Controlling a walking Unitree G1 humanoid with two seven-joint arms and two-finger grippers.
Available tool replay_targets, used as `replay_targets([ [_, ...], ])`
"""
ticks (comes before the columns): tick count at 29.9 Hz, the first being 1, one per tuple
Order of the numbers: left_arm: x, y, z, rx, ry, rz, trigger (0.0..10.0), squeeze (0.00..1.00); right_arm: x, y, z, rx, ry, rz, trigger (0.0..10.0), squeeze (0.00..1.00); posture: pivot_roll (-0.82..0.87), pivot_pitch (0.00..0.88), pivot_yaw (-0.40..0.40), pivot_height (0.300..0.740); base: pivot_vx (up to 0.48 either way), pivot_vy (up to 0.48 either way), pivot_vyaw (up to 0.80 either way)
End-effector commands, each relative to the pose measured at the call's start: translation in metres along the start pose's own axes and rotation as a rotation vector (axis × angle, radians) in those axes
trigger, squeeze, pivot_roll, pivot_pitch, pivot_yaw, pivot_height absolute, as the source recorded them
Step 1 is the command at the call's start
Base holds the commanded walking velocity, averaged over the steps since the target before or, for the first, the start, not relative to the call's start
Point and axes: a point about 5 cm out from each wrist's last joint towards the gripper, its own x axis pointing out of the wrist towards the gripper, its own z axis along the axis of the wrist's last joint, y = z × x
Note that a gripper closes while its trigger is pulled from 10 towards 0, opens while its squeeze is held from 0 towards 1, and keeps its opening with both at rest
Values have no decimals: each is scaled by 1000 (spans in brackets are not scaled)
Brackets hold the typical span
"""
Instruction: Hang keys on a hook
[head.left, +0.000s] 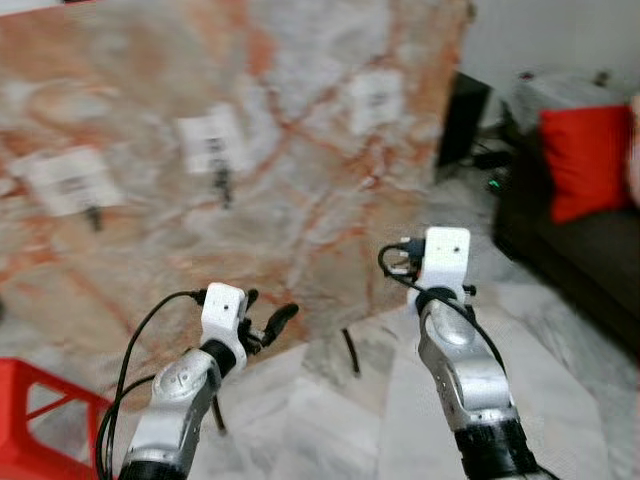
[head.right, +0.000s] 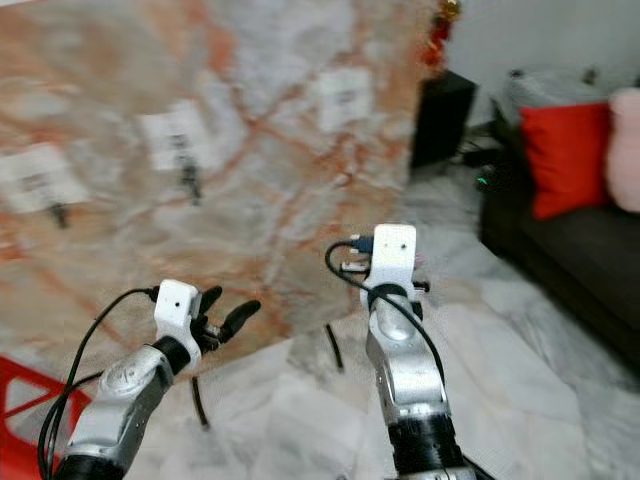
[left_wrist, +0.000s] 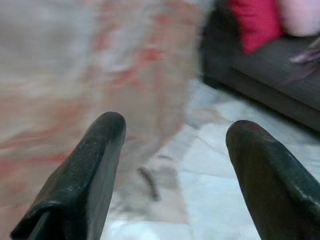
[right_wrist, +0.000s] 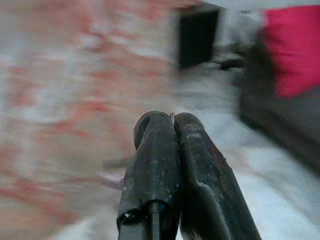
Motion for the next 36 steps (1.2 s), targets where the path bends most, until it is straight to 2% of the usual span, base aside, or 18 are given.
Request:
replay_targets([
  [1, -2, 6, 4, 7, -4, 6, 10000, 0, 1, 5, 10, 8, -29, 20, 10000, 0, 71, 8, 39, 740, 0, 0, -800],
  [7, 4, -6, 18, 33, -22, -118, 10000, 0, 4, 11, 16, -1, -28, 55, 10000, 0, 79, 20, 41, 740, 0, 0, -783],
  [8, 5, -10, 22, 44, -21, -164, 10000, 0, 5, 15, 18, -18, -29, 88, 10000, 0, 78, 20, 43, 740, 0, 0, 0],
  [10, 5, -12, 23, 48, -19, -181, 10000, 0, 5, 17, 19, -22, -28, 101, 10000, 0, 77, 20, 44, 740, 0, 0, 0],
  [12, 7, -20, 29, 70, -14, -267, 10000, 0, 5, 25, 25, -25, -34, 150, 10000, 0, 78, 19, 49, 740, 0, 0, 0],
  [17, 11, -33, 40, 78, -28, -368, 10000, 0, 5, 32, 32, -38, -43, 188, 10000, 0, 78, 21, 53, 740, 0, 0, 0],
  [19, 11, -43, 43, 100, -19, -436, 10000, 0, 4, 34, 35, -36, -43, 190, 10000, 0, 79, 22, 58, 740, 0, 0, 0],
  [27, 15, -59, 50, 107, -16, -530, 10000, 0, 1, 38, 42, -22, -34, 211, 10000, 0, 81, 30, 69, 740, 0, 0, 0],
  [31, 19, -63, 50, 98, -17, -536, 10000, 0, -3, 42, 45, -25, -25, 224, 10000, 0, 69, 33, 78, 740, 0, 0, 0],
  [36, 24, -67, 51, 38, -18, -527, 10000, 0, -10, 49, 44, 73, 19, 259, 10000, 0, 56, 29, 89, 740, 0, 0, 0],
])
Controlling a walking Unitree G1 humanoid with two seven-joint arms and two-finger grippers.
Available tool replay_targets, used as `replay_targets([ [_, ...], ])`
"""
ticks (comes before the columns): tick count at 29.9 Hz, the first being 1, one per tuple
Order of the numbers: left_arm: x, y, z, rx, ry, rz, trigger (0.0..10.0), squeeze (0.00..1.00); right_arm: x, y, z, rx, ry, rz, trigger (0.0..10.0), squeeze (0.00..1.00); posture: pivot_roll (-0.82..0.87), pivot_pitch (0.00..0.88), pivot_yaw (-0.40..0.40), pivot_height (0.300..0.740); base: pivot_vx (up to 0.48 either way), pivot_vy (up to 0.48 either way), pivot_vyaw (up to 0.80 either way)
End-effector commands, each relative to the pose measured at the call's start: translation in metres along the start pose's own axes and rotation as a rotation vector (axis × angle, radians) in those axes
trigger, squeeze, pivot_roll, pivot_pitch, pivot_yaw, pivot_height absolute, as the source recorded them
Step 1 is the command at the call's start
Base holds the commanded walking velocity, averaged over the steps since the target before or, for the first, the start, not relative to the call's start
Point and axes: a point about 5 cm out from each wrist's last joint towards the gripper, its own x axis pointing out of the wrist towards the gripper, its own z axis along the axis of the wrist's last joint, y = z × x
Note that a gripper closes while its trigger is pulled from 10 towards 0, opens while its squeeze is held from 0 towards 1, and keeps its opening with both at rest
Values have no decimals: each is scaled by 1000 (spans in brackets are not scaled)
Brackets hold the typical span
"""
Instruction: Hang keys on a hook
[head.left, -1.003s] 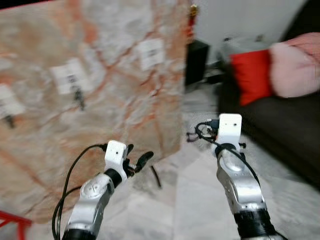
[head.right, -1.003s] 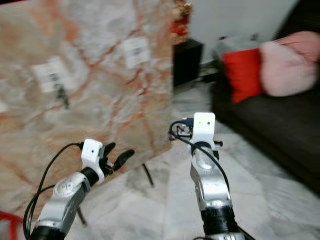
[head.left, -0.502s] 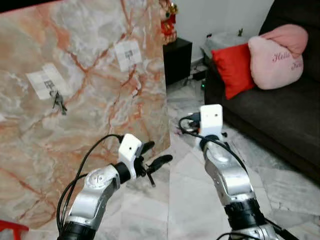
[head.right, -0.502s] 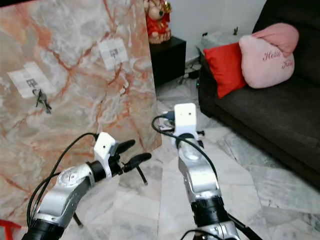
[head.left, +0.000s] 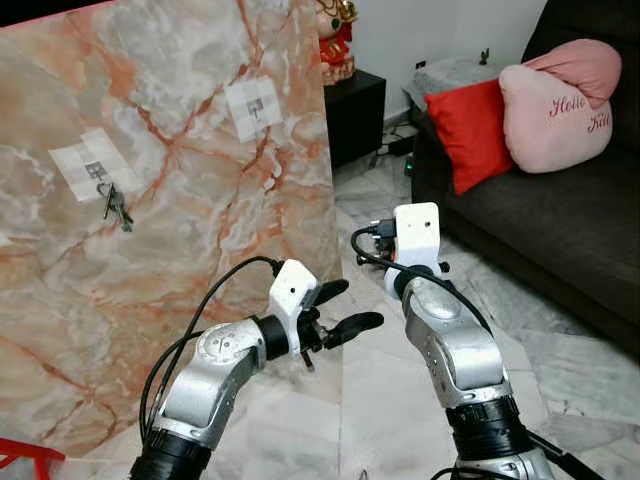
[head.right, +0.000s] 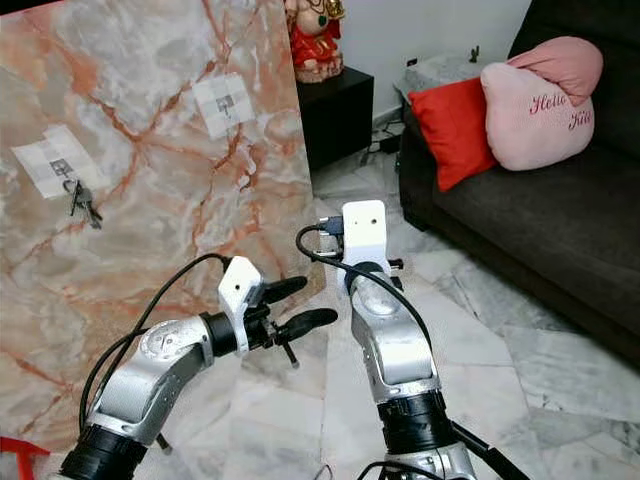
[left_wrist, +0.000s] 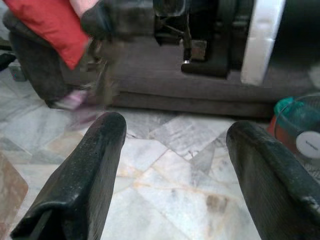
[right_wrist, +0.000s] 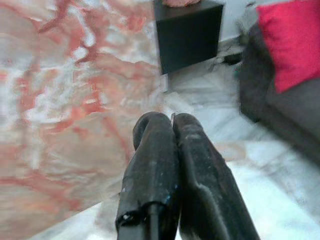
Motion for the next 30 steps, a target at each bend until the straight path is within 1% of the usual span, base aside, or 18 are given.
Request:
replay_targets([
  [1, 1, 1, 2, -14, 1, -2, 10000, 0, -3, 5, 8, 32, -24, 24, 10000, 0, 56, 29, 89, 740, 0, 0, 0],
  [7, 5, 2, 1, -41, -19, 23, 10000, 0, -7, 10, 10, 21, -6, 45, 10000, 0, 54, 25, 89, 740, 0, 0, 0],
  [9, 6, 6, -2, -25, -14, 63, 10000, 0, -8, 11, 12, 31, -1, 50, 10000, 0, 49, 24, 88, 740, 0, 0, 0],
  [10, 6, 6, -2, -25, -14, 63, 10000, 0, -8, 11, 12, 31, -1, 50, 10000, 0, 49, 24, 88, 740, 0, 0, 0],
  [11, 6, 10, -3, -28, -11, 92, 10000, 0, -9, 12, 14, 37, -2, 53, 10000, 0, 49, 24, 88, 740, 0, 0, 0],
  [14, 6, 12, -5, -36, -6, 106, 10000, 0, -11, 14, 19, 48, -9, 62, 10000, 0, 47, 22, 88, 740, 0, 0, 0],
  [18, 7, 14, -10, -73, -3, 114, 10000, 0, -13, 17, 27, 63, -24, 78, 10000, 0, 43, 18, 84, 740, 0, 0, 0],
  [20, 8, 20, -9, -128, -41, 156, 10000, 0, -15, 20, 33, 65, -33, 89, 10000, 0, 36, 16, 81, 740, 0, 0, 0],
  [21, 7, 24, -8, -136, -55, 192, 10000, 0, -15, 20, 35, 63, -37, 90, 10000, 0, 36, 17, 81, 740, 0, 0, 0],
  [22, 7, 24, -8, -136, -55, 192, 10000, 0, -15, 20, 35, 63, -37, 90, 10000, 0, 36, 17, 81, 740, 0, 0, 0],
  [24, 4, 32, -8, -147, -72, 245, 10000, 0, -18, 22, 40, 66, -48, 98, 10000, 0, 34, 16, 80, 740, 0, 0, 0],
  [25, 4, 32, -8, -147, -72, 245, 10000, 0, -18, 22, 40, 66, -48, 98, 10000, 0, 34, 16, 80, 740, 0, 0, 0],
  [26, 3, 35, -8, -175, -81, 266, 10000, 0, -19, 23, 43, 72, -57, 103, 10000, 0, 33, 16, 79, 740, 0, 0, 0],
  [30, 5, 36, -8, -167, -80, 271, 10000, 0, -20, 26, 46, 80, -63, 113, 10000, 0, 29, 16, 78, 740, 0, 0, 0],
])
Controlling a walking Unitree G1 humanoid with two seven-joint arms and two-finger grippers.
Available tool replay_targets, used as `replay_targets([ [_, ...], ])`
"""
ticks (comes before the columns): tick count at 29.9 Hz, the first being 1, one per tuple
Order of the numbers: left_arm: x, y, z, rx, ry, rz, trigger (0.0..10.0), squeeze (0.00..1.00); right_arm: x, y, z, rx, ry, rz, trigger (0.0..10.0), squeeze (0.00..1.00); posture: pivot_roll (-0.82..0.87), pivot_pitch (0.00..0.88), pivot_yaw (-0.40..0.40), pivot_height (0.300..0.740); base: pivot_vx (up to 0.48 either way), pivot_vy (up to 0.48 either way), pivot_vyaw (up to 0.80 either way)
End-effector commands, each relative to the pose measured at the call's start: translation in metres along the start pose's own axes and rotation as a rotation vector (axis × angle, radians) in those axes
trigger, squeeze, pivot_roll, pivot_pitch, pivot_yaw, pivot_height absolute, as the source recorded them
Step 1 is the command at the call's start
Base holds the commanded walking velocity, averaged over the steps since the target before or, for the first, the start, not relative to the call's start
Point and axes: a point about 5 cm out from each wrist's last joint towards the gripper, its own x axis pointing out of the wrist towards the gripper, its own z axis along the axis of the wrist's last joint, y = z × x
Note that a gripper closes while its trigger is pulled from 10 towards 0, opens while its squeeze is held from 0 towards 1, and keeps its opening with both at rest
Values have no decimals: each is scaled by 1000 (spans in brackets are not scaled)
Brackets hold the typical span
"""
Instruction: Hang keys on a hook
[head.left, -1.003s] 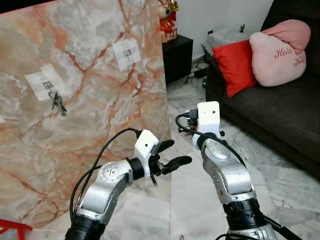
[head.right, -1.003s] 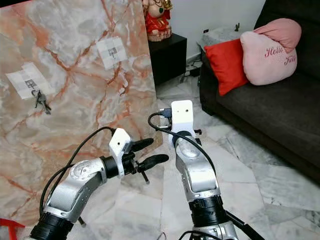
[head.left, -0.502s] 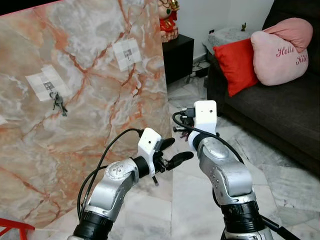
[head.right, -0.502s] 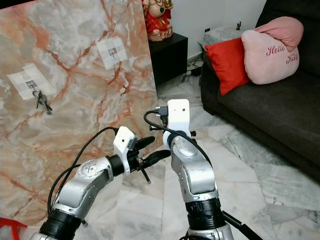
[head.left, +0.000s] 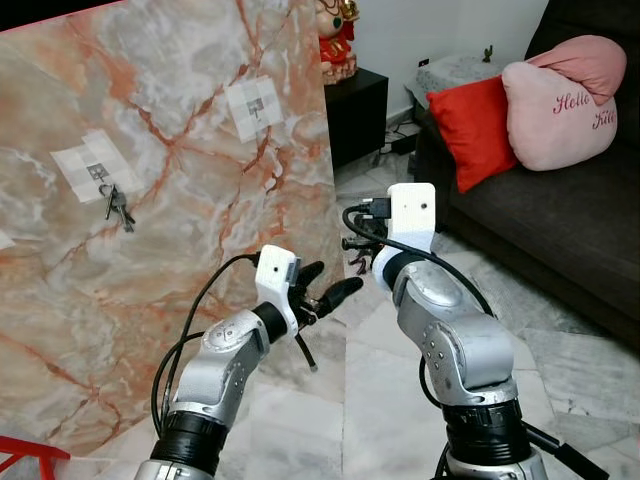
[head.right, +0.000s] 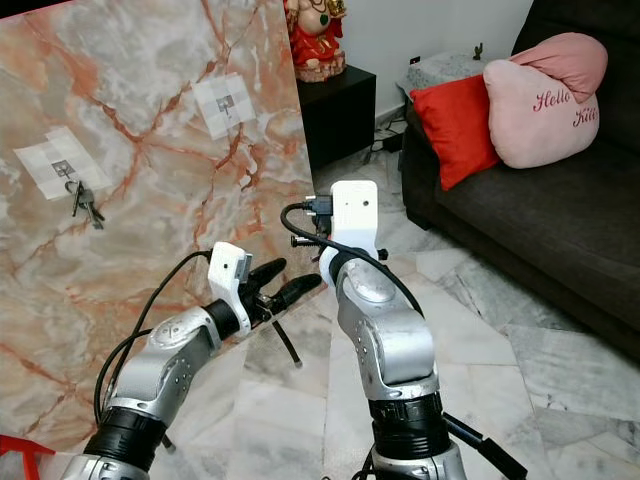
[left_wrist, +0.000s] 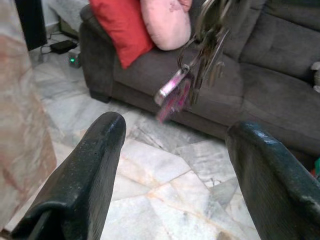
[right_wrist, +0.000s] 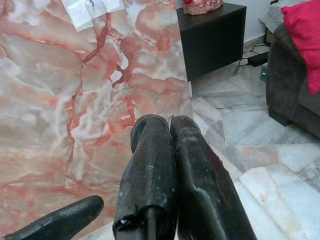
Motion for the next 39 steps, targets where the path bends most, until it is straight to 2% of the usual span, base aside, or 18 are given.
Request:
replay_targets([
  [1, 2, 1, 4, -5, -18, -7, 10000, 0, -4, 12, 15, 18, -48, 44, 10000, 0, 28, 19, 76, 740, 0, 0, 0],
  [11, 6, -5, 8, -18, -40, -81, 10000, 0, -7, 17, 25, 45, -71, 36, 10000, 0, 26, 24, 86, 740, 0, 0, 0],
  [21, 8, -12, 9, -21, -33, -154, 10000, 0, -9, 25, 34, 49, -96, 77, 10000, 0, 24, 21, 94, 740, 0, 0, 0],
  [34, 5, -7, 5, 8, -14, -138, 10000, 0, -16, 37, 46, 41, -120, 158, 10000, 0, 23, 28, 85, 740, 0, 0, 0],
  [39, 6, -3, 4, 19, -16, -95, 10000, 0, -21, 46, 51, 38, -125, 208, 10000, 0, 21, 29, 83, 740, 0, 0, 0],
])
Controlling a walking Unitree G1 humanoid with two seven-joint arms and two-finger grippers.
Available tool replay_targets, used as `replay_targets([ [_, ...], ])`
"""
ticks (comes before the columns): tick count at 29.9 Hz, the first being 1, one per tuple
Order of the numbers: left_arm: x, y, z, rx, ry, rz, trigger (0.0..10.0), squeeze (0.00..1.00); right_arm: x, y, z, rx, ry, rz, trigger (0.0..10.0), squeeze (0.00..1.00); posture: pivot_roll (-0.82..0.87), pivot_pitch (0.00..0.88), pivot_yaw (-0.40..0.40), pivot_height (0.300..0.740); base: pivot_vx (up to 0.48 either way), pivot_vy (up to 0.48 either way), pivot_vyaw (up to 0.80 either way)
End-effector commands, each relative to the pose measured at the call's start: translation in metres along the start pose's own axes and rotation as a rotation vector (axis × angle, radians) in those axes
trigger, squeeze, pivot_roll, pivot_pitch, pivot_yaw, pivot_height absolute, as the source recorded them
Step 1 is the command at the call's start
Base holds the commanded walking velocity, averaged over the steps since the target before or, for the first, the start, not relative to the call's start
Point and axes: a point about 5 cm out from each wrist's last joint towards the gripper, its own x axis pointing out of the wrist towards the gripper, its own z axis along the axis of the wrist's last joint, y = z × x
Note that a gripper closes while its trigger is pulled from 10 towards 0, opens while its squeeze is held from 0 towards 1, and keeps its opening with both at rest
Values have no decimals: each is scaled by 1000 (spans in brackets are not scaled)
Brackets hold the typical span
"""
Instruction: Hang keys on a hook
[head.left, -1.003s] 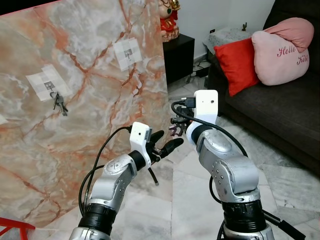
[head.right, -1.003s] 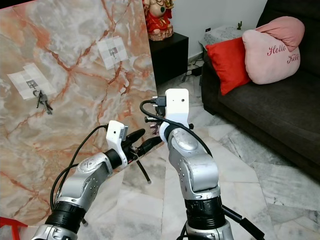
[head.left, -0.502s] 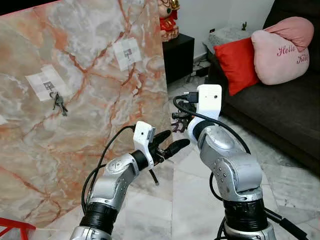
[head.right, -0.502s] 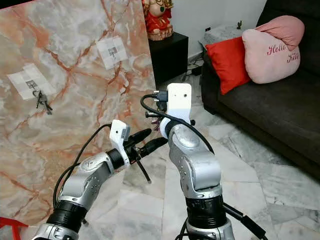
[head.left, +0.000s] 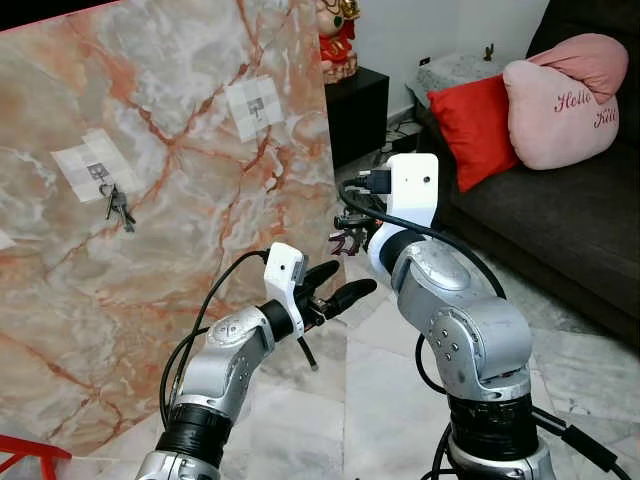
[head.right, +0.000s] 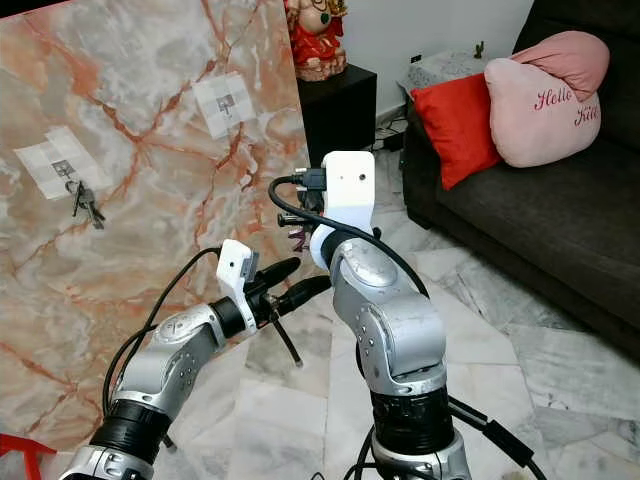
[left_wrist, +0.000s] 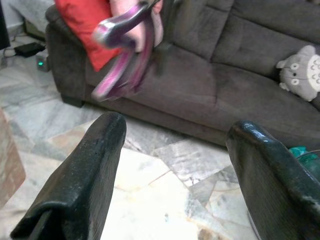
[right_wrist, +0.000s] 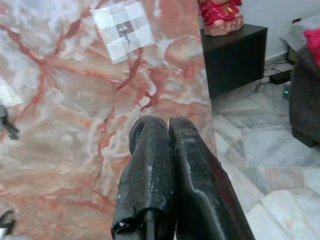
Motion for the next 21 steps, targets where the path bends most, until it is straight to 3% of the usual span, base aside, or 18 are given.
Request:
replay_targets([
  [1, 0, 5, 4, 28, -9, 35, 10000, 0, -3, 29, 19, 30, -61, 111, 10000, 0, 19, 31, 82, 740, 0, 0, 0],
  [11, 0, 22, 10, 4, -66, 176, 10000, 0, -8, 37, 22, 37, -65, 147, 10000, 0, 15, 32, 81, 740, 0, 0, 0],
  [21, 5, 14, 13, -28, -99, 107, 10000, 0, -9, 42, 19, 46, -50, 165, 10000, 0, 14, 33, 85, 740, 0, 0, 0],
])
